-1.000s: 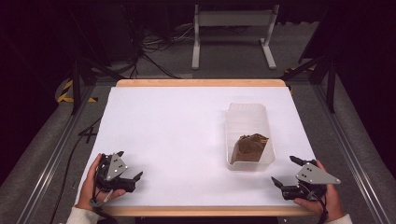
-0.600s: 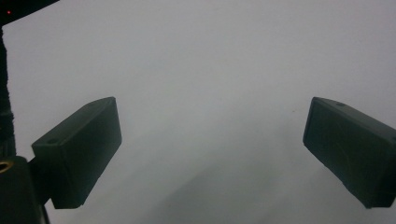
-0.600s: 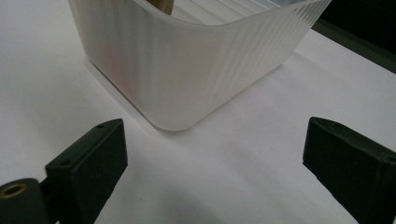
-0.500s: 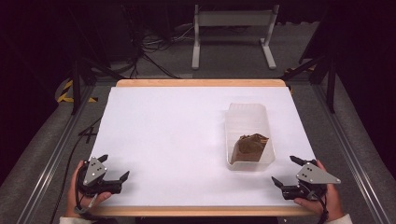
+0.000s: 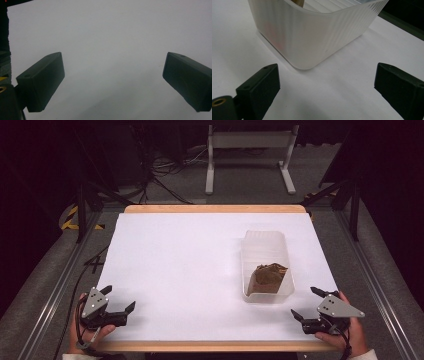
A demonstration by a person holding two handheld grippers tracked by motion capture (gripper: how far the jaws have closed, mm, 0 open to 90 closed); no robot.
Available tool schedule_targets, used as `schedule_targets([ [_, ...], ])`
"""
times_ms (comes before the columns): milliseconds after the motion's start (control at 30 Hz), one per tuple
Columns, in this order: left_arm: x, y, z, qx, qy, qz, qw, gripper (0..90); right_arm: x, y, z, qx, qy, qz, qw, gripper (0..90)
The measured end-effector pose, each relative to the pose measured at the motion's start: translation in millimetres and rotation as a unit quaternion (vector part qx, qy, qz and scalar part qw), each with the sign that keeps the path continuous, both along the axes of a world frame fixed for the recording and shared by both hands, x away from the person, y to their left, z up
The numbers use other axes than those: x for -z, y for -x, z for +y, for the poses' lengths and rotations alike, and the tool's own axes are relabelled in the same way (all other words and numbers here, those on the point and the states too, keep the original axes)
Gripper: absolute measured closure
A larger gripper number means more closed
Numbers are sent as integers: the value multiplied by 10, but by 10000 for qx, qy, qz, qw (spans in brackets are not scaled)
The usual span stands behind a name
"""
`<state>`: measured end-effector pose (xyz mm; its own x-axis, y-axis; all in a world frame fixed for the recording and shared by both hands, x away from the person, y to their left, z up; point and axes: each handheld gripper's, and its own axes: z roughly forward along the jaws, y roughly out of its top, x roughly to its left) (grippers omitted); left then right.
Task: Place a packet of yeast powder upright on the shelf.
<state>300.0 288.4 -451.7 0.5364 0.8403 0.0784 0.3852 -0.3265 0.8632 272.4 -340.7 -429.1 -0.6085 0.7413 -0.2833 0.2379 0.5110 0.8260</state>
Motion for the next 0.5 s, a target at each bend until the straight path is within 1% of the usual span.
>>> schedule_targets([
  [200,8,-5,-15,46,-16,31,10000,45,0,0,0,7,-3,5,10000,71],
  [300,4,-6,-29,57,-101,19,9999,45,-1,-2,-2,8,-1,0,10000,70],
  [367,3,-7,-39,98,-74,36,9999,45,-1,-1,-3,4,0,-5,10000,70],
  [433,-2,-9,-58,100,-153,31,9998,45,-1,-1,-2,6,4,-7,10000,70],
  [500,-3,-12,-68,131,-147,45,9998,45,0,-2,-1,12,-3,11,10000,70],
])
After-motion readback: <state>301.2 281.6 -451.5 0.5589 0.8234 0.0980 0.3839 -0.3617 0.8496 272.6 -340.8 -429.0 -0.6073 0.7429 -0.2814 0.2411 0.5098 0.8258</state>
